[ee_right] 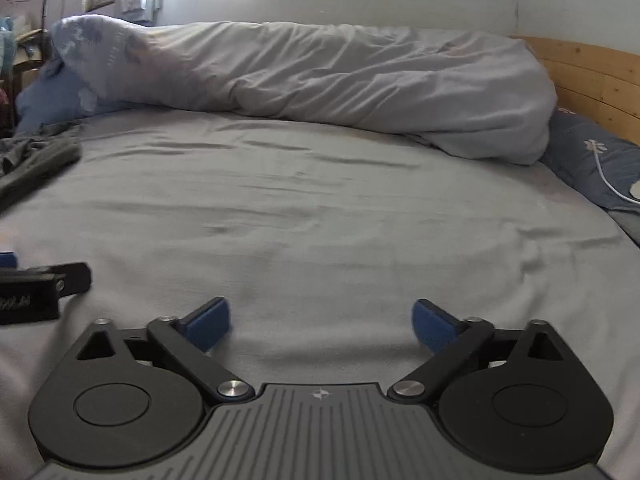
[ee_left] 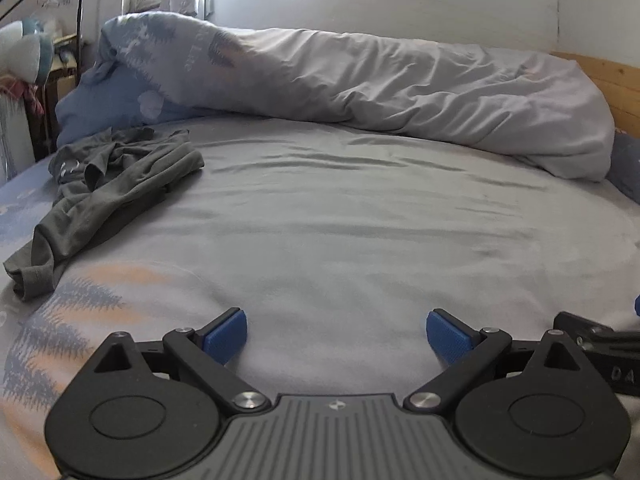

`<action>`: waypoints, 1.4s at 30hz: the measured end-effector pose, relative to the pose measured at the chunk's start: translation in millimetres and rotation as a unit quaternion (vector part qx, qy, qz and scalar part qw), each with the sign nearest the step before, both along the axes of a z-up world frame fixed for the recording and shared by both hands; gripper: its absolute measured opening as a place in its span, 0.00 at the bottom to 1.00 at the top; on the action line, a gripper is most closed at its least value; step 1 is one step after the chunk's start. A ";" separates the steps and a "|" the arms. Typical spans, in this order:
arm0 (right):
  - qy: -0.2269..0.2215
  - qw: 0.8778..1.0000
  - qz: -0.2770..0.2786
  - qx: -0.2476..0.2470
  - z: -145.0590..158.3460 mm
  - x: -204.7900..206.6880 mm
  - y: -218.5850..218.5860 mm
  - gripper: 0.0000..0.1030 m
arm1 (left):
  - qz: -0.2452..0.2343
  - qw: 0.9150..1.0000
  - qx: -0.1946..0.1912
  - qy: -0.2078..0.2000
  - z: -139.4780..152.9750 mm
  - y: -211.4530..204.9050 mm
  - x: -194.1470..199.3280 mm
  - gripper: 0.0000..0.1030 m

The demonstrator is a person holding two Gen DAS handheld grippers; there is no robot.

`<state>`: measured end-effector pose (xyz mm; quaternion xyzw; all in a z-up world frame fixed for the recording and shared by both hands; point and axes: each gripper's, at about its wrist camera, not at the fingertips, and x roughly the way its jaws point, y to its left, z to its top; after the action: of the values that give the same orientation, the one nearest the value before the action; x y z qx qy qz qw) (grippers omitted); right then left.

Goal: Fold clothes

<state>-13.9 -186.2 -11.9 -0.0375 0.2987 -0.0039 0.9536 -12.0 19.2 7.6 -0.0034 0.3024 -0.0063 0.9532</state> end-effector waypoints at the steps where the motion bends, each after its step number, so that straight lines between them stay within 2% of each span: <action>1: 0.003 1.000 -0.001 0.002 -1.1 1.0 -0.9 1.00 | -0.002 1.000 0.005 -0.001 -0.3 -2.8 -0.9 0.99; 13: 0.013 1.000 0.002 0.026 -1.6 3.5 -8.6 1.00 | 0.008 0.999 0.036 0.000 -3.7 -15.9 -2.6 1.00; 18: 0.013 1.000 0.002 0.028 -1.0 2.8 -8.9 1.00 | 0.007 1.000 0.024 0.002 -4.3 -12.0 -1.5 1.00; 42: 0.013 1.000 0.001 0.027 -0.6 0.7 -7.0 1.00 | 0.006 1.000 0.022 -0.001 -4.7 -10.8 -1.2 1.00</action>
<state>-13.3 -193.2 -12.5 -0.0118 0.3109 0.0059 0.9503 -13.1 8.4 2.9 0.0157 0.3010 0.0056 0.9535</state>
